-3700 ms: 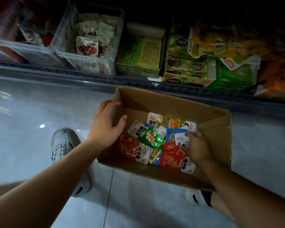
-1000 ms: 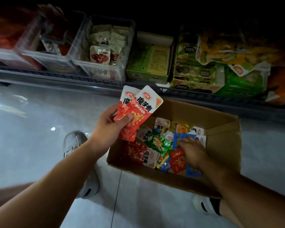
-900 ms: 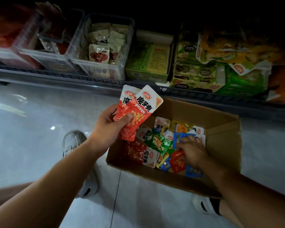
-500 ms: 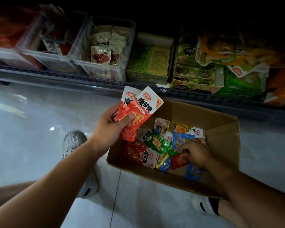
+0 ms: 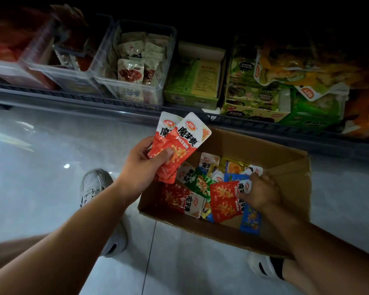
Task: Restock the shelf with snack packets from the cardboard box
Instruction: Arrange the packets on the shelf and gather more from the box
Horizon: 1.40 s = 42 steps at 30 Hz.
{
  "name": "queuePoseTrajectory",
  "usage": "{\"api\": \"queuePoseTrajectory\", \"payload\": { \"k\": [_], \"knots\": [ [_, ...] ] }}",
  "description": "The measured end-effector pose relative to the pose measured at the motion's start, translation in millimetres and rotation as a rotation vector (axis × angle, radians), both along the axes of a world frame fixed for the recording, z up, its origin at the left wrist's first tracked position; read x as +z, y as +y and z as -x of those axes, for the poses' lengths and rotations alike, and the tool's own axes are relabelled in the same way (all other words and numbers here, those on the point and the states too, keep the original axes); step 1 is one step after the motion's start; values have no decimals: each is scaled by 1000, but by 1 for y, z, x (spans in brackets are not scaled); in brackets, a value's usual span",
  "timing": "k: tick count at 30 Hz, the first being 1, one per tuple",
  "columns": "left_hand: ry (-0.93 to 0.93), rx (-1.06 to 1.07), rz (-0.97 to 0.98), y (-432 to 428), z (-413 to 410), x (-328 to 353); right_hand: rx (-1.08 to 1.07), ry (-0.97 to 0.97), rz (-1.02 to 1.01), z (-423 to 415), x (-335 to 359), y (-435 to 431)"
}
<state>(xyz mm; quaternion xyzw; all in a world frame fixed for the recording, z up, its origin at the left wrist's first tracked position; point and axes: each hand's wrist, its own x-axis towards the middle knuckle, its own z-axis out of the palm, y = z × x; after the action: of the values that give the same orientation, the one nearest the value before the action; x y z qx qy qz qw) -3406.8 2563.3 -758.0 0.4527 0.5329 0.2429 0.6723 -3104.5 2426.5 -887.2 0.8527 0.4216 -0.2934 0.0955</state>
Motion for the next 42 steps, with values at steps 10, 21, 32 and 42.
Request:
{"api": "queuePoseTrajectory", "payload": {
  "k": [10,21,32,42],
  "knots": [
    [14,-12,-10,1,0,1,-95,54,-49,2,-14,-11],
    [11,-19,-17,0,1,-2,-109,153,-169,-2,-17,-11],
    [-1,-10,-9,1,1,-4,131,161,-114,0,-11,-8],
    [-42,37,19,1,-1,-6,119,499,-323,2,77,49]
  ]
}}
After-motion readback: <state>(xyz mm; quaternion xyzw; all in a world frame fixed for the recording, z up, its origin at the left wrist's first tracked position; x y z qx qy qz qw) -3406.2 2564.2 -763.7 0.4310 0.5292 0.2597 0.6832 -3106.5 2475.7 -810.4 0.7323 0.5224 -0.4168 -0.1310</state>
